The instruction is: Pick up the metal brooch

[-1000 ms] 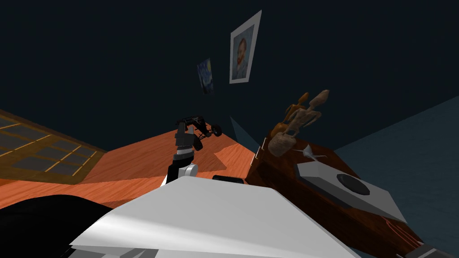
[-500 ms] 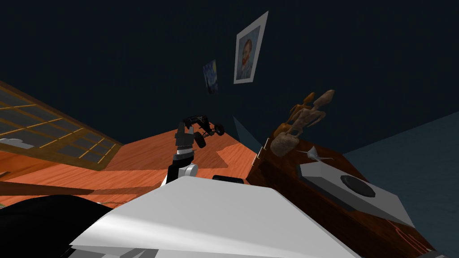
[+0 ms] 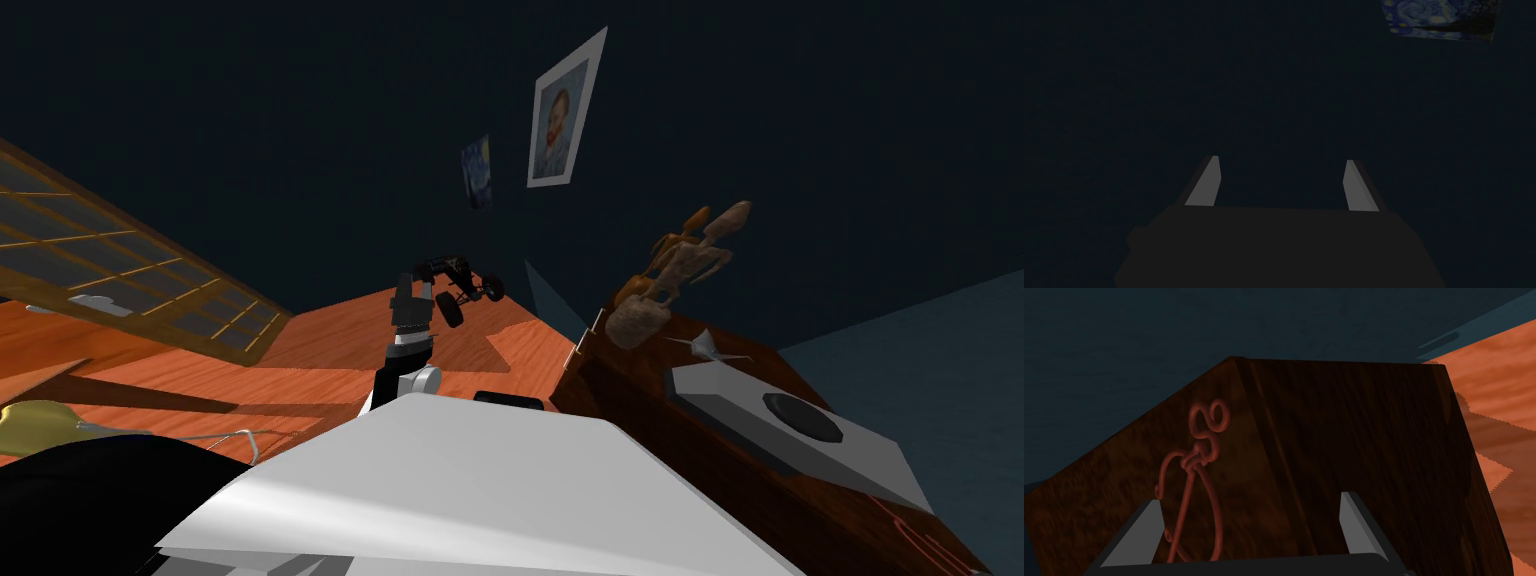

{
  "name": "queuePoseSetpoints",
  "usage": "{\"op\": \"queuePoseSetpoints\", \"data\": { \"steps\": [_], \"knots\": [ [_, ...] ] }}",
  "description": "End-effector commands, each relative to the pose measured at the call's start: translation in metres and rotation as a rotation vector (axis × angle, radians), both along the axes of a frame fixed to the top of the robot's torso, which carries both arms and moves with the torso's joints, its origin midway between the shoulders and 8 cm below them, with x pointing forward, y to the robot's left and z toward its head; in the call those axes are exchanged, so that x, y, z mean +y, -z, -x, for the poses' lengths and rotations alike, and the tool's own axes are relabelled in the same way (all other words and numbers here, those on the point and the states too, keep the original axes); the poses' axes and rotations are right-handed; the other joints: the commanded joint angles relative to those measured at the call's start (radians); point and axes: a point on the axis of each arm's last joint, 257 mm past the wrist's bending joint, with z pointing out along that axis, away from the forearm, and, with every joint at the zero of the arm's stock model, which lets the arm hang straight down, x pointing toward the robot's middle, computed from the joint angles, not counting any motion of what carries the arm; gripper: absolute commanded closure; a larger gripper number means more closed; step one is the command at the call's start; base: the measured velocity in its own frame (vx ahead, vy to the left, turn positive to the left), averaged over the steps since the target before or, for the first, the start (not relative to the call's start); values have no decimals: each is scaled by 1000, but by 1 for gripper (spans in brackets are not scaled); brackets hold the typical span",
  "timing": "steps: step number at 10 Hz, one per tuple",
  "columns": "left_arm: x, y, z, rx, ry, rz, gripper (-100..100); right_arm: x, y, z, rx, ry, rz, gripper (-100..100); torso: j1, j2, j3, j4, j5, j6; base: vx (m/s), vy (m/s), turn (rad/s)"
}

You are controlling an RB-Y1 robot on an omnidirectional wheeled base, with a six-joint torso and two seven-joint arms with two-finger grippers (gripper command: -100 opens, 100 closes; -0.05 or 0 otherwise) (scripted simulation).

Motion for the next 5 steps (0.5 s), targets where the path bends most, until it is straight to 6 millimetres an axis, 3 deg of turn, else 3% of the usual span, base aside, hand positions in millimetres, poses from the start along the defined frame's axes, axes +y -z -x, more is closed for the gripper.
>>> {"op": "queuePoseSetpoints", "data": {
  "steps": [1,2,4,5],
  "knots": [
    [0,0,0,0,0,0,0,-1,0,2,-13,24,-1,-100,0,0,0,0,0,0,-66,3,30],
    [0,0,0,0,0,0,0,-1,0,2,-31,46,-5,-100,0,-1,0,0,0,1,-10,8,-22],
    [0,0,0,0,0,0,0,-3,0,9,-3,43,8,-100,0,-2,-1,-1,0,-1,-91,-4,218],
    [0,0,0,0,0,0,0,-3,0,9,-23,68,4,-100,0,-1,0,0,0,0,-47,5,7]
  ]
}}
